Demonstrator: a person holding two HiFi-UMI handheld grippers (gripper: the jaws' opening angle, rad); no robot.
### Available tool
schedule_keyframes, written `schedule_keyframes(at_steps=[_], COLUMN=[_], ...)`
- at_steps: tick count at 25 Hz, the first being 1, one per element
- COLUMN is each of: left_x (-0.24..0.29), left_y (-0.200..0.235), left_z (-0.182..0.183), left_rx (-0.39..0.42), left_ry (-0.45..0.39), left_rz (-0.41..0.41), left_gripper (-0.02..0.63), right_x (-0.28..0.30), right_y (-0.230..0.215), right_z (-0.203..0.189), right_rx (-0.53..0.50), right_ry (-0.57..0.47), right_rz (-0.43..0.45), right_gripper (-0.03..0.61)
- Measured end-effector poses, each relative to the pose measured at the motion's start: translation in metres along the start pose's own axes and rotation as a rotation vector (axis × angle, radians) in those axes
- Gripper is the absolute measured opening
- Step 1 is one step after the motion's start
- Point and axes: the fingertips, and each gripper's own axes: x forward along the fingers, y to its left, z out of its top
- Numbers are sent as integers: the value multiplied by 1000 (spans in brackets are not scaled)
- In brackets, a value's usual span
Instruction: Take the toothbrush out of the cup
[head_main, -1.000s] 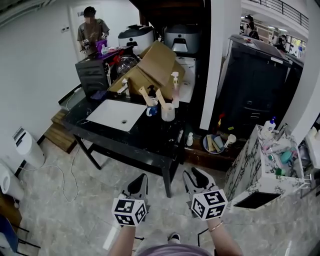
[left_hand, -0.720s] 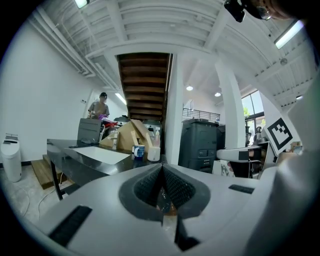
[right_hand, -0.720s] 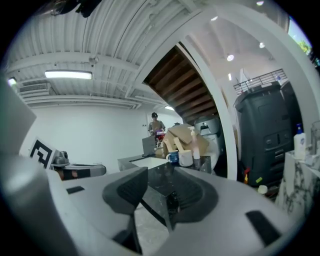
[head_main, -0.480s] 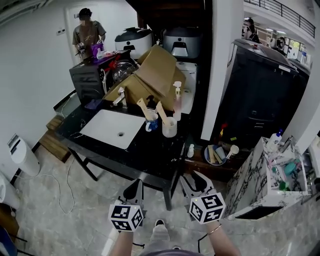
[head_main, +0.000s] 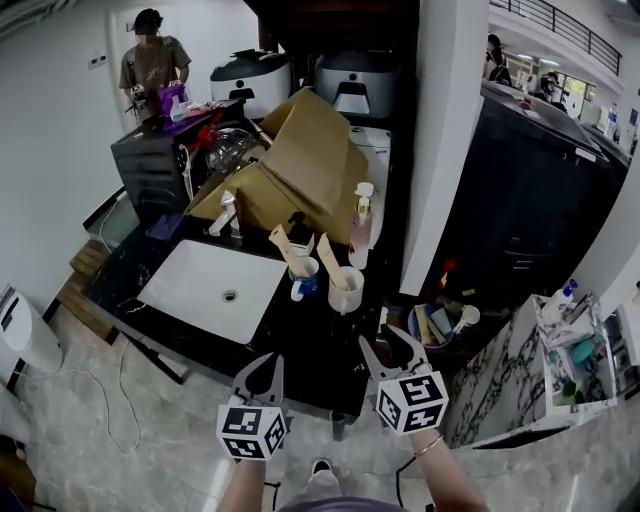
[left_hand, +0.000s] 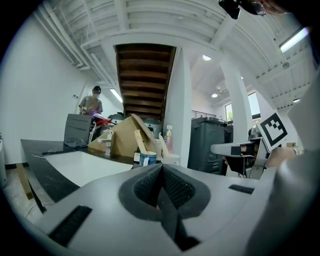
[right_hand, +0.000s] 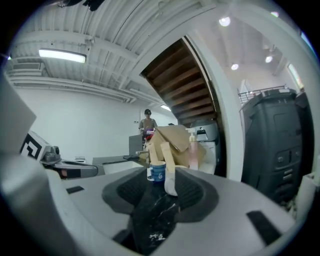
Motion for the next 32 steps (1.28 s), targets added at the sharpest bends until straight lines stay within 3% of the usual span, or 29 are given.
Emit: schedule_keyframes(at_steps=[8, 19, 32], left_x=[50, 89, 114], left_y=[31, 53, 66], left_z=[4, -1, -6], left_rx=[-25, -47, -57], left_ry=[9, 39, 68], left_rz=[-40, -22, 29], left_gripper=[2, 2, 2], right_x=[65, 143, 201], right_y=[-12, -14, -19], right_z=[21, 23, 2], right_rx=[-114, -250, -264], right_ry=[17, 93, 198], right_rz=[-48, -10, 77], right_gripper=[166, 169, 213])
